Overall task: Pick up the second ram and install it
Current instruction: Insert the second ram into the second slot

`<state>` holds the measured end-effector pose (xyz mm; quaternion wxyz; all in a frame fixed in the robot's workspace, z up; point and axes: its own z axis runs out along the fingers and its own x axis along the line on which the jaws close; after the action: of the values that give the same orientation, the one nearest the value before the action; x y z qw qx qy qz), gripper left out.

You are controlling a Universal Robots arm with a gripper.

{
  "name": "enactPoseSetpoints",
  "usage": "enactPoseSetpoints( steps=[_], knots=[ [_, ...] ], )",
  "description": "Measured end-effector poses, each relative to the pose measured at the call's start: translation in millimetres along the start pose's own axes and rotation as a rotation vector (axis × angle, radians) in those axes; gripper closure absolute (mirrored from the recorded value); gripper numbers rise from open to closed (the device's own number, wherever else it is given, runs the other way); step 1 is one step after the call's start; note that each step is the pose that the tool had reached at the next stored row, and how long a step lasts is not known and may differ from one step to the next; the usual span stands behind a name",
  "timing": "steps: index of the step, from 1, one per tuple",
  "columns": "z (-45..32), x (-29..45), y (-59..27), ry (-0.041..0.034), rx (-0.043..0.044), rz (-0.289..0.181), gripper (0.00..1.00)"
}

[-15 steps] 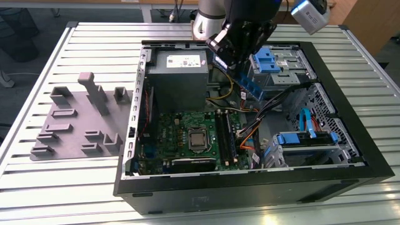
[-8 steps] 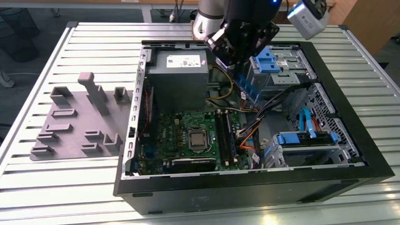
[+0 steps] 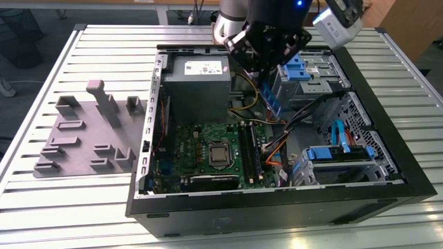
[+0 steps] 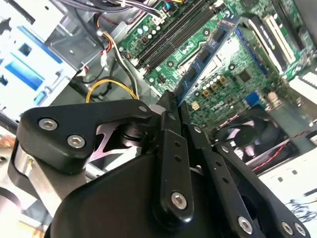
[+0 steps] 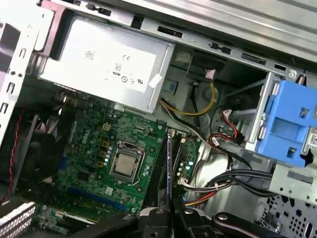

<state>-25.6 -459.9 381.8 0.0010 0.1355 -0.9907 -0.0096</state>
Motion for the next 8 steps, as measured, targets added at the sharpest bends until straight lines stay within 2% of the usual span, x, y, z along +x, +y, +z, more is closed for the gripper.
enactPoseSetpoints(
  steps=[8],
  knots=[
    [2.2, 0.0, 0.0, -0.0028, 0.0001, 0.145, 0.86]
  ],
)
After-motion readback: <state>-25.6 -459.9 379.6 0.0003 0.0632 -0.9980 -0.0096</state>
